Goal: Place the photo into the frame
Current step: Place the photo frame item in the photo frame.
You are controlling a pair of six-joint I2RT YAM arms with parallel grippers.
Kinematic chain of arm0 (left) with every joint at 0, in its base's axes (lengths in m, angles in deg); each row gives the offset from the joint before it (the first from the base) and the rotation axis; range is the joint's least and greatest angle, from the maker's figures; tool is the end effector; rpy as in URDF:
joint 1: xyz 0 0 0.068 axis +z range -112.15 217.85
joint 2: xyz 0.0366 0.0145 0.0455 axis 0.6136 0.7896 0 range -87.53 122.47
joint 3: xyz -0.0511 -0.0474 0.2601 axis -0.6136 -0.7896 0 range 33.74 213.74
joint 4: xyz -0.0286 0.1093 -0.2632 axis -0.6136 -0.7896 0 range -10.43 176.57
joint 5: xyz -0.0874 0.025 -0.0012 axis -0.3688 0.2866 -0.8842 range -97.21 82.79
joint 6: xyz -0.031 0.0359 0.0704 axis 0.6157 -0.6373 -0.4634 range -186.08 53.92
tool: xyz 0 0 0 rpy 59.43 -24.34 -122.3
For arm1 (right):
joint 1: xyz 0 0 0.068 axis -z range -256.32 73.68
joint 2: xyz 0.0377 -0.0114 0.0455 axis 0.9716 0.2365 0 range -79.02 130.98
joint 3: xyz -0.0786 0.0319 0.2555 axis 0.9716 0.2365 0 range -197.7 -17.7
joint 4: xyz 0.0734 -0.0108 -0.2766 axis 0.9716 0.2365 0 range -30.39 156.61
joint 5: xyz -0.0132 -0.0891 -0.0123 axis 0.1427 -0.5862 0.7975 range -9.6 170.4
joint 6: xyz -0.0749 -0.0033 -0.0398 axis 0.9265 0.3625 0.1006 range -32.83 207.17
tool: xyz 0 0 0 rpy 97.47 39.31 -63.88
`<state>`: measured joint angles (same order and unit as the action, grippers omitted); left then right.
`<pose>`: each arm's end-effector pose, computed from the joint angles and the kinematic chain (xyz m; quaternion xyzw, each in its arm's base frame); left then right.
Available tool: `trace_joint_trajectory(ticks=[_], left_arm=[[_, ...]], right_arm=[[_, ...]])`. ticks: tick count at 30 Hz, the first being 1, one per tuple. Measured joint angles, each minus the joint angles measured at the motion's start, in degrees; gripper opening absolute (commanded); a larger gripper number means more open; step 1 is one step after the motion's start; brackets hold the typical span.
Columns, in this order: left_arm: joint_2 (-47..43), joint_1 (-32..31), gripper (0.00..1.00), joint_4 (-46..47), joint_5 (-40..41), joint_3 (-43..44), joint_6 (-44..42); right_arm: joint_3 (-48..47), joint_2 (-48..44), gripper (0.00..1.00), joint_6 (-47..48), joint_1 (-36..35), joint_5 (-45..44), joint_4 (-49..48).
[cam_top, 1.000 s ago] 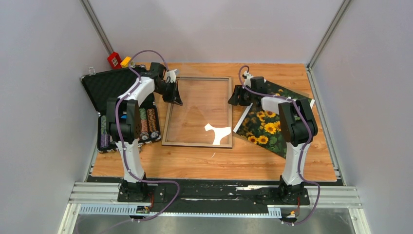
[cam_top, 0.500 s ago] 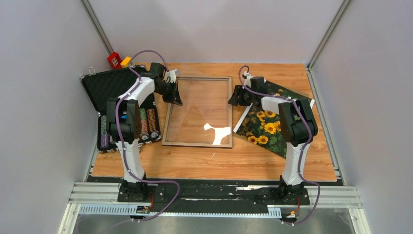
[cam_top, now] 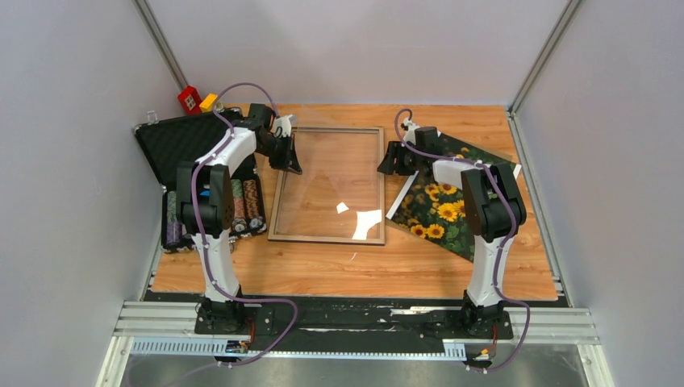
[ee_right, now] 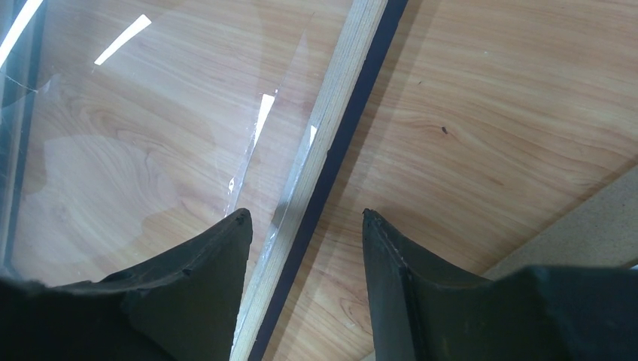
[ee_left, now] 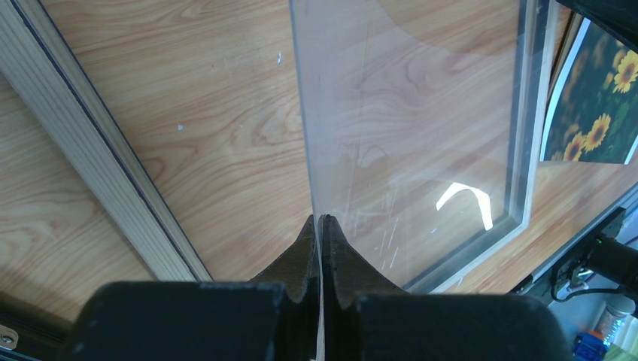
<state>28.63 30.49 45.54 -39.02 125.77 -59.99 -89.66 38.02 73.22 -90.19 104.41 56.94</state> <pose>0.4558 -0.0986 0.1662 0.0694 0.9385 -0.2901 0.1740 0.4562 0.1439 0.0997 -0.0833 0.8950 0.2797 0.3373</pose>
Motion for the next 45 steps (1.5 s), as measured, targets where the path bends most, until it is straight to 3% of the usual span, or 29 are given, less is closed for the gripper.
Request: trace_joint_trajectory(ticks=[45], left_arm=[[0.6,0.1,0.0,0.2,1.3,1.4,0.1]], right_arm=[[0.0,0.0,0.55,1.7,0.0,-0.4,0.3]])
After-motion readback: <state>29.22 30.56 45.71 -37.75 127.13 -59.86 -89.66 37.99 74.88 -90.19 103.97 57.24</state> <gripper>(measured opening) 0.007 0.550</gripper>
